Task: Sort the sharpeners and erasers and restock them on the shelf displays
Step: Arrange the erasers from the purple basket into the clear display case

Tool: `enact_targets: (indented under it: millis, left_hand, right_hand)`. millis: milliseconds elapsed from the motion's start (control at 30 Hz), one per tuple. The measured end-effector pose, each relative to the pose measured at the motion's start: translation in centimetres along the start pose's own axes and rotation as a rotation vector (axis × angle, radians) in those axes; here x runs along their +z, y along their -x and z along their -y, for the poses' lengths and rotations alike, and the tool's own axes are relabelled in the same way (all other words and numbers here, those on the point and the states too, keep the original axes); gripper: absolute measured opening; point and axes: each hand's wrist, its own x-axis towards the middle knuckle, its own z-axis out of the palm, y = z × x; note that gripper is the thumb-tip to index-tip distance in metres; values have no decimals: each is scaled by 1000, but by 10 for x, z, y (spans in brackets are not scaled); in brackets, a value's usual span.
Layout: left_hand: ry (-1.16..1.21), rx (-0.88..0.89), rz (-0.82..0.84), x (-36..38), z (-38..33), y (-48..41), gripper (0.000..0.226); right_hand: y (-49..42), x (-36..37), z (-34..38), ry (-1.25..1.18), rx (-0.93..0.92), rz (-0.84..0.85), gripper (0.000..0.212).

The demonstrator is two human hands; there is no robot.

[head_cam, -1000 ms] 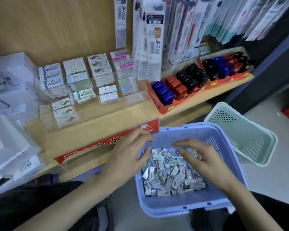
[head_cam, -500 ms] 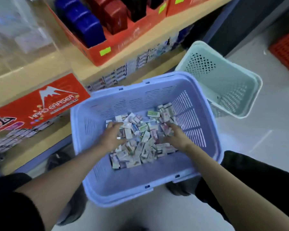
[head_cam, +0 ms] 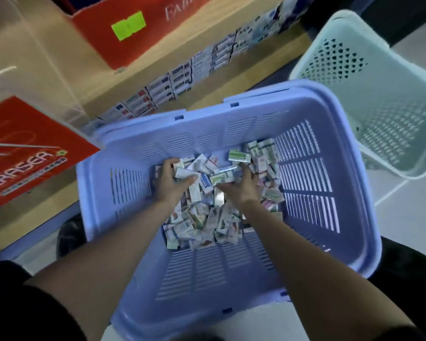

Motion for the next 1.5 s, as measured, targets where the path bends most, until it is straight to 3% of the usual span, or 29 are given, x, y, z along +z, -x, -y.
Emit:
enact_targets:
  millis: [67,200,300,467,1000,1167,1267,1500]
  left_hand:
    - [52,-24,-20,3,2,0,52]
    - [135,-116,27,11,-5,3,68]
    - [94,-137,60,16,-6,4,86]
    - [163,-59,105,19,-13,-2,47]
    - [172,-43,282,12,-34,10,64]
    - [281,-62,318,0,-39,30,43]
    - [137,66,188,-6,-46,42,35]
    - [-7,255,167,-27,-63,85,37]
  right_hand:
    - [-5,-2,-2,-152,-5,6,102]
    - [-5,-1,-2,-340,-54,57,64]
    - [-3,5,0,-347,-71,18,53]
    - [-2,0,6,-489,-119,60,29]
    - [13,14,26,-777,51,220,19]
    - [30,11,27,-618,-97,140,12]
    - [44,-4,28,-490,-213,-5,12]
    - [96,-43,40,-343,-300,48,28]
